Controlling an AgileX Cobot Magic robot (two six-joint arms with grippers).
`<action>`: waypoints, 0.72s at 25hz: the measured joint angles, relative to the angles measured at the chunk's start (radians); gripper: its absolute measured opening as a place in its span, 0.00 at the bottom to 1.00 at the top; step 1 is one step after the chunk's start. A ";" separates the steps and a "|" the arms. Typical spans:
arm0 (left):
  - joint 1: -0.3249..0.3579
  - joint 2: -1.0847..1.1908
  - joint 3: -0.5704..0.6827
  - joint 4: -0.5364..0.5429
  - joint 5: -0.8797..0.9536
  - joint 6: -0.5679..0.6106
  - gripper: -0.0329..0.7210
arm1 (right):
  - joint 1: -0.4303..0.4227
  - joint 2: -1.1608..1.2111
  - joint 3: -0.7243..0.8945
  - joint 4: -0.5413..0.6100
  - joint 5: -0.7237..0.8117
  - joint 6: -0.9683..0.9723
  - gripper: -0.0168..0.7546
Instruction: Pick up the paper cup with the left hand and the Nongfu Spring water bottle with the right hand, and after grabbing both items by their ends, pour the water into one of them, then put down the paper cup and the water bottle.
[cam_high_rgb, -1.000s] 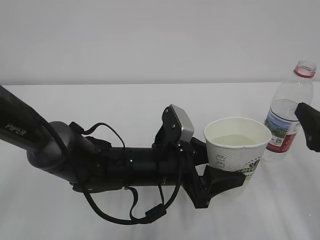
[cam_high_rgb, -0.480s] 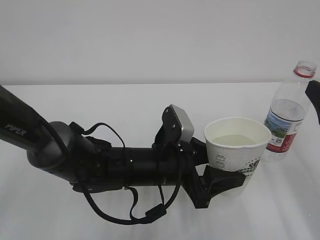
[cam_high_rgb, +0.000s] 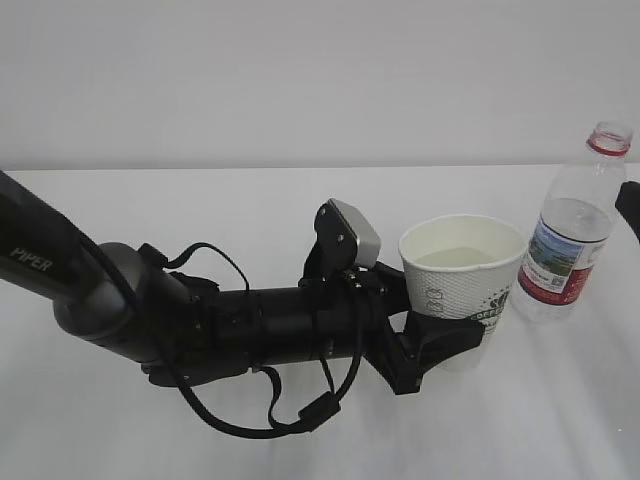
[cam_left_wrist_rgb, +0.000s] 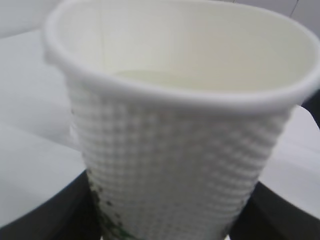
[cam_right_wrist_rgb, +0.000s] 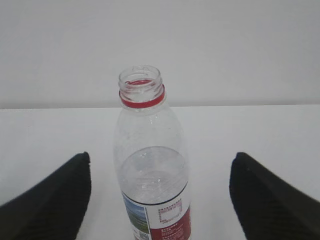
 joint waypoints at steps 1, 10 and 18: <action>0.000 0.000 0.000 -0.004 0.000 0.006 0.68 | 0.000 0.000 0.000 0.000 0.002 0.000 0.87; 0.004 0.000 0.000 -0.089 0.002 0.081 0.68 | 0.000 0.000 0.000 -0.002 0.004 0.000 0.86; 0.076 0.000 0.000 -0.141 0.004 0.092 0.68 | 0.000 0.000 0.000 -0.027 0.012 0.000 0.85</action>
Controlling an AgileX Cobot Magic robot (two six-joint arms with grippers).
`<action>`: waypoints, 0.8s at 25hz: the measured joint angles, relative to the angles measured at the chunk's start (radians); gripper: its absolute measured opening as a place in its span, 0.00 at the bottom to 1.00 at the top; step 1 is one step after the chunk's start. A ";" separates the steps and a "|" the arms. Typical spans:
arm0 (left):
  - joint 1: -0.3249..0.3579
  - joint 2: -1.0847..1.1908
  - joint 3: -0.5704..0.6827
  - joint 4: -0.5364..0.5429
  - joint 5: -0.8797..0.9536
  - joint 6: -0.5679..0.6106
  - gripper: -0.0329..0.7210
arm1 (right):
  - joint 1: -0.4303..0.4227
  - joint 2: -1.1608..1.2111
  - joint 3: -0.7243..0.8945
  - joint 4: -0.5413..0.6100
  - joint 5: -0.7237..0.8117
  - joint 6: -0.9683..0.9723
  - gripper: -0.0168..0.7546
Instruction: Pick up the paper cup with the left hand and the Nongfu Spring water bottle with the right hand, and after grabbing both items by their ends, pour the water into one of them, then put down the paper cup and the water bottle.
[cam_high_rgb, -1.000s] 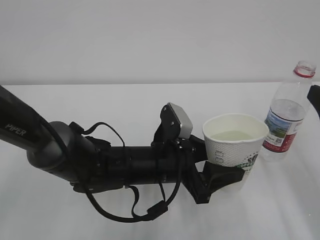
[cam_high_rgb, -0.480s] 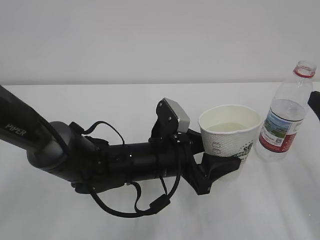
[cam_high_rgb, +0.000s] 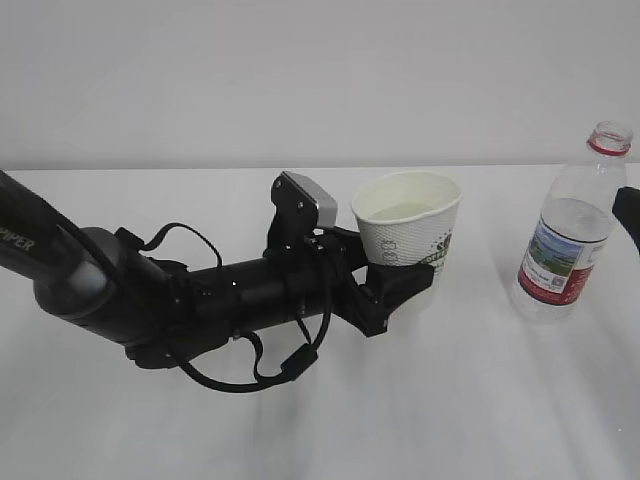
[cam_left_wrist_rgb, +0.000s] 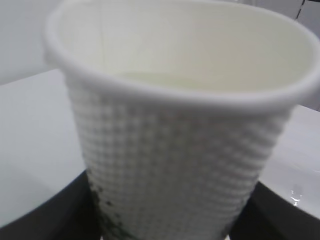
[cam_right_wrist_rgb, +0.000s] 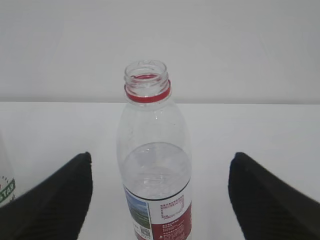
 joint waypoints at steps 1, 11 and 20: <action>0.009 0.000 0.000 0.000 -0.002 0.000 0.68 | 0.000 0.000 0.000 -0.002 0.004 0.000 0.85; 0.092 0.000 0.006 -0.001 -0.018 0.002 0.68 | 0.000 0.000 0.000 -0.006 0.032 0.000 0.84; 0.180 0.000 0.080 -0.001 -0.060 0.002 0.68 | 0.000 0.000 -0.002 -0.006 0.034 0.000 0.84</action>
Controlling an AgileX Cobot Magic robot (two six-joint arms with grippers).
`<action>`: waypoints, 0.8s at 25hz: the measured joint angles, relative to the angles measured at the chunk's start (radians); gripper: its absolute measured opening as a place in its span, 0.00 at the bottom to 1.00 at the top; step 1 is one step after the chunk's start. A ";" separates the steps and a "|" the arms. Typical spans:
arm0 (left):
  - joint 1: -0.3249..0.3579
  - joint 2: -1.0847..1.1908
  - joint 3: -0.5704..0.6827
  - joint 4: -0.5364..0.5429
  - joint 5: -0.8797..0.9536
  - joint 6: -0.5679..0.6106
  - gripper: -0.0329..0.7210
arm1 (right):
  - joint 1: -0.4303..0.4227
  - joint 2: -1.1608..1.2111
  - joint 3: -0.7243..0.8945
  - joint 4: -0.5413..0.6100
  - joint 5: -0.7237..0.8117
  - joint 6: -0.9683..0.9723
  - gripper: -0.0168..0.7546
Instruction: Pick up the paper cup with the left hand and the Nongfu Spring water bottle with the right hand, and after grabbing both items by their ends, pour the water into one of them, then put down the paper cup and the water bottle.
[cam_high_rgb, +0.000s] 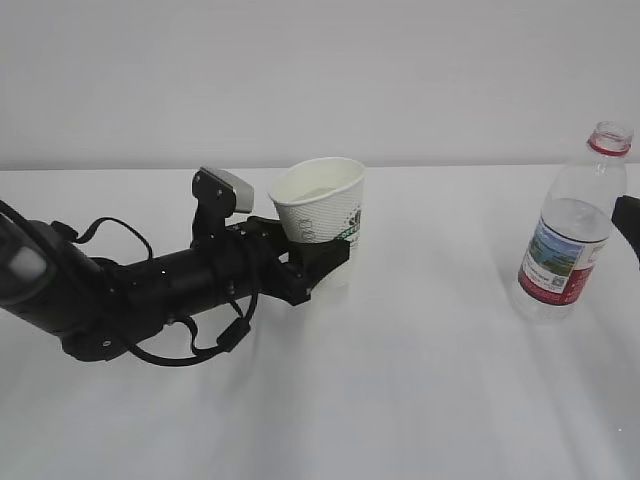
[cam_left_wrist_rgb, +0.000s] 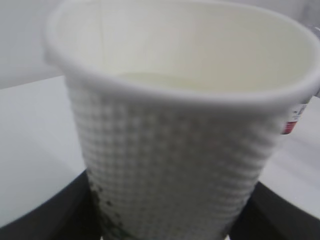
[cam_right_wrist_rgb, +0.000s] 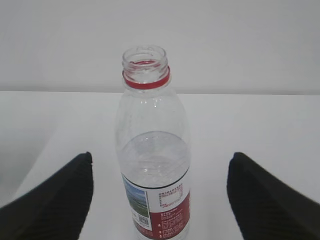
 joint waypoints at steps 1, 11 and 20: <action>0.012 0.000 0.004 0.000 0.000 0.000 0.68 | 0.000 0.000 0.000 0.000 0.000 0.000 0.84; 0.082 0.000 0.024 -0.008 0.000 0.002 0.68 | 0.000 0.000 0.000 0.000 0.002 0.000 0.83; 0.124 -0.009 0.036 -0.010 0.000 0.002 0.68 | 0.000 0.000 0.000 0.000 0.003 0.000 0.82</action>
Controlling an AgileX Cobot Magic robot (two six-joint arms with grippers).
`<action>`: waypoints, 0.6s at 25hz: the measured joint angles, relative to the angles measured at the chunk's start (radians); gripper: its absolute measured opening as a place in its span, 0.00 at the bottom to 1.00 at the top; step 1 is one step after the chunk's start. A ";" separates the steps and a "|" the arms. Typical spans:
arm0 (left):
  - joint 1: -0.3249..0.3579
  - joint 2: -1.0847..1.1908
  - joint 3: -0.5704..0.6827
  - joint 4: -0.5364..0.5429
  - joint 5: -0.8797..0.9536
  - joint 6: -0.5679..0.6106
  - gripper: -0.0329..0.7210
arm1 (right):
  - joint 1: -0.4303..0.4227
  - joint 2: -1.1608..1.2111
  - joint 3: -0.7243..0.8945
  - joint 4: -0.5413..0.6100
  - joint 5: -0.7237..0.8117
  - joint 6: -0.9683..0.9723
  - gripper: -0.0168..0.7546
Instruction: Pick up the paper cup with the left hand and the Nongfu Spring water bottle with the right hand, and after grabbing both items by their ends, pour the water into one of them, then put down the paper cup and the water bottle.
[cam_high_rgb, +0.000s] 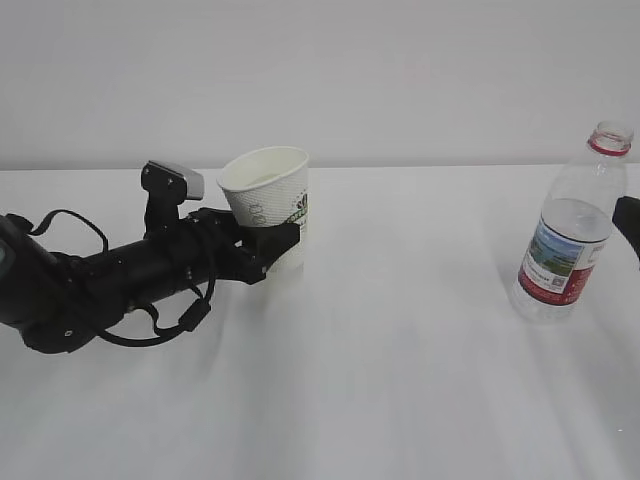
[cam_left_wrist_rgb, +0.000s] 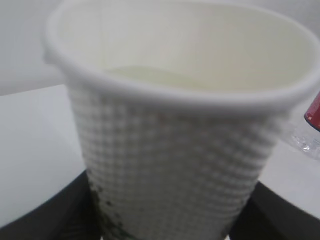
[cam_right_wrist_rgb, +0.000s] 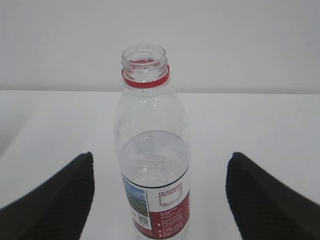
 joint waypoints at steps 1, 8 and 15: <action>0.000 -0.008 0.005 -0.002 0.000 0.005 0.68 | 0.000 0.000 0.000 0.000 0.000 0.000 0.82; 0.000 -0.054 0.066 -0.064 -0.002 0.095 0.68 | 0.000 0.000 0.000 0.000 0.004 0.000 0.81; 0.012 -0.055 0.101 -0.129 -0.002 0.100 0.68 | 0.000 0.000 0.000 0.000 0.029 0.000 0.81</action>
